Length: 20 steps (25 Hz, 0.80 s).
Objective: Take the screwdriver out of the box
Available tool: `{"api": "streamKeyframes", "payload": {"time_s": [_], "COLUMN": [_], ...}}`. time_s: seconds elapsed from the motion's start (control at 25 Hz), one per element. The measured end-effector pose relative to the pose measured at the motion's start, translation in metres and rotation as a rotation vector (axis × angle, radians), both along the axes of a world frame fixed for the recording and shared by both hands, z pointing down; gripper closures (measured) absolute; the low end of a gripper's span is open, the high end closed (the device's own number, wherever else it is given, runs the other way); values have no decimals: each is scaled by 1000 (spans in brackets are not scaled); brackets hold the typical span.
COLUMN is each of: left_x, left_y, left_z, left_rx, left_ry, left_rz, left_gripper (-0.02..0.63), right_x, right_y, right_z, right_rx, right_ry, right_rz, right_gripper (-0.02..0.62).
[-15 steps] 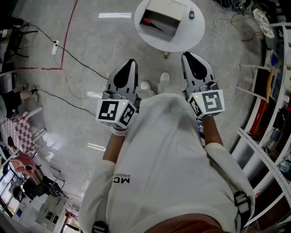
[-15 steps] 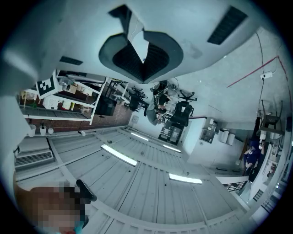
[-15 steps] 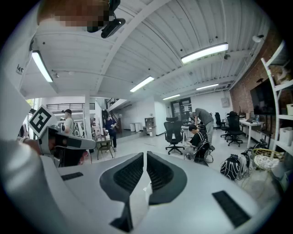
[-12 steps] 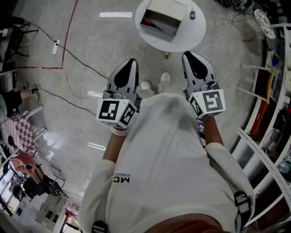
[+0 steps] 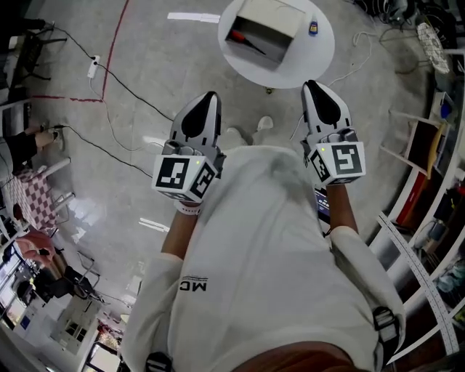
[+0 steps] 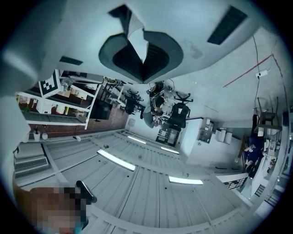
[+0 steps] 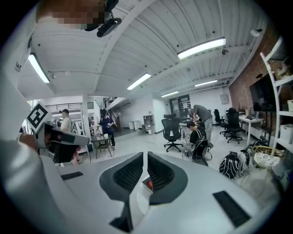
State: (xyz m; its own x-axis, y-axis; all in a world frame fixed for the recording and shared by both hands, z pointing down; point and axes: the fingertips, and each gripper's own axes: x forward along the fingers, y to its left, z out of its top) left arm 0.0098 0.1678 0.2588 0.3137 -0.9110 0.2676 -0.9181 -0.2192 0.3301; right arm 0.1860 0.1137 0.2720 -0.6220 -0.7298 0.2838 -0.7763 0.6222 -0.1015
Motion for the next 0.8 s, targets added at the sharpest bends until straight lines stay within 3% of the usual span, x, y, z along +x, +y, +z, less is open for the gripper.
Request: {"api": "streamKeyframes", "payload": {"time_s": [0.28,0.44,0.8], "left_x": [-11,-18,-92], "left_y": [-19,-45,-133], "left_z": [16,22,26], "left_rx": [-58,-67,-41], "left_ry": [-16,-14,30], "left_rz": [-38,-16,73], "left_gripper": [600,600,600], "right_x": [-14,-39,-129], "right_y": [-28,-40,-107], "right_z": [16,25,31], "right_rx": [-38,-74,-63], "right_ry": [-3,16,83], "right_rz": [-56,-148,-146], "right_gripper": [511,512,512]}}
